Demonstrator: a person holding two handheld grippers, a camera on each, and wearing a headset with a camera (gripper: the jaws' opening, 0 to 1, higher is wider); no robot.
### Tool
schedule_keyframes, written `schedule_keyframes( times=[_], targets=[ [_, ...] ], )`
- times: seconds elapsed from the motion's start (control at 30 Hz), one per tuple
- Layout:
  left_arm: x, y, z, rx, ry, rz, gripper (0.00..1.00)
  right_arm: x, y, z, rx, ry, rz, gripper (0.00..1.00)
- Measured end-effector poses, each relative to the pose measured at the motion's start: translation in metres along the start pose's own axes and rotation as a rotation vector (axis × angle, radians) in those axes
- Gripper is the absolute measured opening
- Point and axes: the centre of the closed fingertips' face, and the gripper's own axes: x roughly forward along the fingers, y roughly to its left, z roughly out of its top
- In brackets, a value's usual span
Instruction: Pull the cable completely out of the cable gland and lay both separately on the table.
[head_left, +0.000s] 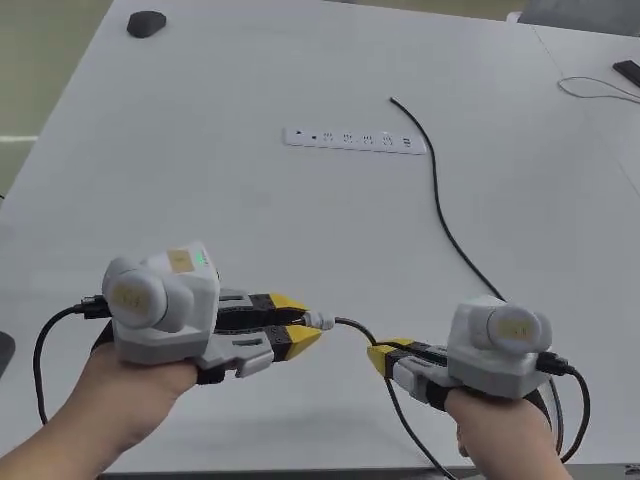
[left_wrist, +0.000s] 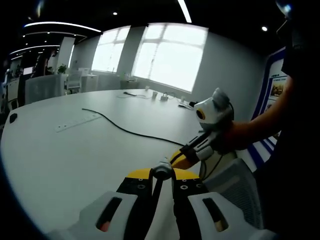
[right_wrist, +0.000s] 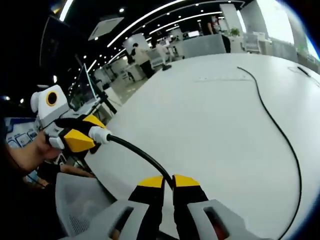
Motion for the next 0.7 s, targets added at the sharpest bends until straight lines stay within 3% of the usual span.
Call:
schedule_keyframes(
  times=[0.23, 0.47, 0.57, 0.7],
  targets=[
    [-0.001, 0.003, -0.002, -0.001, 0.003, -0.003, 0.15, 0.001, 0.002, -0.001, -0.001, 0.006, 0.013, 0.01],
    [-0.005, 0.004, -0.006, 0.005, 0.008, -0.004, 0.15, 0.000, 0.006, -0.002, -0.050, 0.005, 0.023, 0.02],
    [-0.007, 0.003, -0.007, 0.006, 0.010, -0.006, 0.15, -0.002, 0.010, -0.003, -0.111, 0.003, 0.025, 0.03],
    [-0.008, 0.002, -0.009, 0.007, 0.020, -0.009, 0.15, -0.005, 0.018, 0.000, -0.139, 0.001, 0.035, 0.10]
  ],
)
